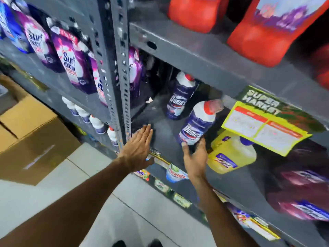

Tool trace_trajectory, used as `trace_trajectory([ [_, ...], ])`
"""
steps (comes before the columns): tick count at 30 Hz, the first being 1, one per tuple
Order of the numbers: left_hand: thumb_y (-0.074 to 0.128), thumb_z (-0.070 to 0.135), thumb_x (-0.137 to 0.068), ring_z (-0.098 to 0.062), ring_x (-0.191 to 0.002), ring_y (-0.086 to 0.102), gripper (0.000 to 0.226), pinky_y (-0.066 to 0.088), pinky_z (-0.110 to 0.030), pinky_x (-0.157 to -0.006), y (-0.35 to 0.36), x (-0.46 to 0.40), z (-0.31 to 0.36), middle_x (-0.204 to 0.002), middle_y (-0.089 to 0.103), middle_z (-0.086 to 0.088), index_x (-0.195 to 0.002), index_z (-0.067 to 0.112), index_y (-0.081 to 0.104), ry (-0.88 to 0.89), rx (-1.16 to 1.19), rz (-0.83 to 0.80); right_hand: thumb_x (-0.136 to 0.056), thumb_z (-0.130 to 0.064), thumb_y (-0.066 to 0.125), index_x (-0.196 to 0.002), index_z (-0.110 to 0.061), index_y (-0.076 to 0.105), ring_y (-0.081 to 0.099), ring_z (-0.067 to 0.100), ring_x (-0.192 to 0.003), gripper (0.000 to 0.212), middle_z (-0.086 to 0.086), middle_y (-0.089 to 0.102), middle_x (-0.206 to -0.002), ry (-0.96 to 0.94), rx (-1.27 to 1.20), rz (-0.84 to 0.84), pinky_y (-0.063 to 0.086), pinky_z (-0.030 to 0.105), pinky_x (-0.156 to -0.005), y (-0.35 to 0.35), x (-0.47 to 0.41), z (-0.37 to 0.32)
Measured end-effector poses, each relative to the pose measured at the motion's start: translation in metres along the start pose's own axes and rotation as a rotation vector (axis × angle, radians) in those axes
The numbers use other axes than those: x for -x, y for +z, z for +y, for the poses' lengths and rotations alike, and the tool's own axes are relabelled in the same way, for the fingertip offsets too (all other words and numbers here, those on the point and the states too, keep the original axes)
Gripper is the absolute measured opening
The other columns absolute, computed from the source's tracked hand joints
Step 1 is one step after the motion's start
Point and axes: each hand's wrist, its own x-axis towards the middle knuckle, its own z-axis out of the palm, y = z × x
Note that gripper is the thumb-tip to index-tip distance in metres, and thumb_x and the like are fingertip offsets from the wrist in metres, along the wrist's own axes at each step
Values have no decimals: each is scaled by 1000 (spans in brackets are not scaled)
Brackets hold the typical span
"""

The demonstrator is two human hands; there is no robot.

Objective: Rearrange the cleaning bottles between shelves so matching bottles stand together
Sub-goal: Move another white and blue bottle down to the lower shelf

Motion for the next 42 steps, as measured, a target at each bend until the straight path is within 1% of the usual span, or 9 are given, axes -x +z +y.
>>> trace_trajectory([
  [6,45,68,-87,-40,-159,4,112,5,-48,-130,1,0,7,-169,-1,-28,-160,-8,5,-36,-81,25,-87,-14,82,-126,-19,59,72,10,-111,46,1,74,-123,-29,-66,-54,54,16,-89,7,-12,-1],
  [16,39,72,-94,-37,-158,-12,114,-9,-45,-127,-9,2,13,-166,-22,-24,-158,-5,-15,-75,-98,3,-82,-16,85,-124,-15,64,75,1,-95,47,-3,77,-112,-53,-95,-64,57,16,-84,66,-21,-30],
  [19,37,74,-94,-37,-158,-14,115,-12,-45,-126,-11,3,13,-161,-29,-23,-156,-5,-19,-80,-100,-8,-81,-14,85,-123,-14,65,68,-16,-83,46,-8,74,-104,-47,-90,-49,47,2,-76,77,-24,-33],
  [21,36,75,-94,-37,-158,-15,116,-13,-45,-125,-12,4,13,-160,-30,-23,-155,-5,-21,-77,-101,-13,-81,-14,86,-124,-12,65,69,-8,-82,47,-5,75,-105,-53,-86,-33,45,-2,-73,81,-24,-35],
  [28,33,75,-93,-38,-158,-14,115,-8,-47,-129,-13,4,14,-168,-19,-27,-155,-6,-20,-74,-87,-10,-84,-18,86,-130,-12,61,68,3,-94,53,-11,68,-109,-86,-97,-40,48,1,-75,87,-28,-40],
  [32,4,76,-81,-39,-158,-10,114,-5,-47,-129,-15,4,12,-169,-14,-29,-157,-7,-15,-58,-94,-11,-84,-20,86,-127,-12,60,74,14,-100,51,1,76,-120,-113,-99,-23,59,23,-84,89,-28,-38],
  [35,-6,75,-73,-39,-158,-12,118,-6,-47,-129,-15,6,11,-169,-15,-28,-157,-7,-15,-46,-84,-8,-85,-20,85,-127,-11,60,74,17,-105,50,5,76,-123,-106,-101,-23,52,8,-80,90,-28,-36],
  [38,11,79,-85,-38,-158,-13,114,-6,-46,-129,-13,5,11,-168,-18,-28,-157,-6,-16,-54,-95,3,-85,-20,85,-129,-11,60,74,15,-105,51,5,76,-123,-94,-110,-26,49,3,-79,89,-27,-32],
  [42,33,79,-93,-37,-158,-15,116,-7,-46,-129,-13,6,11,-168,-20,-26,-158,-4,-17,-51,-101,5,-86,-22,85,-129,-12,59,74,16,-108,51,5,75,-125,-91,-106,-34,54,15,-85,87,-27,-28],
])
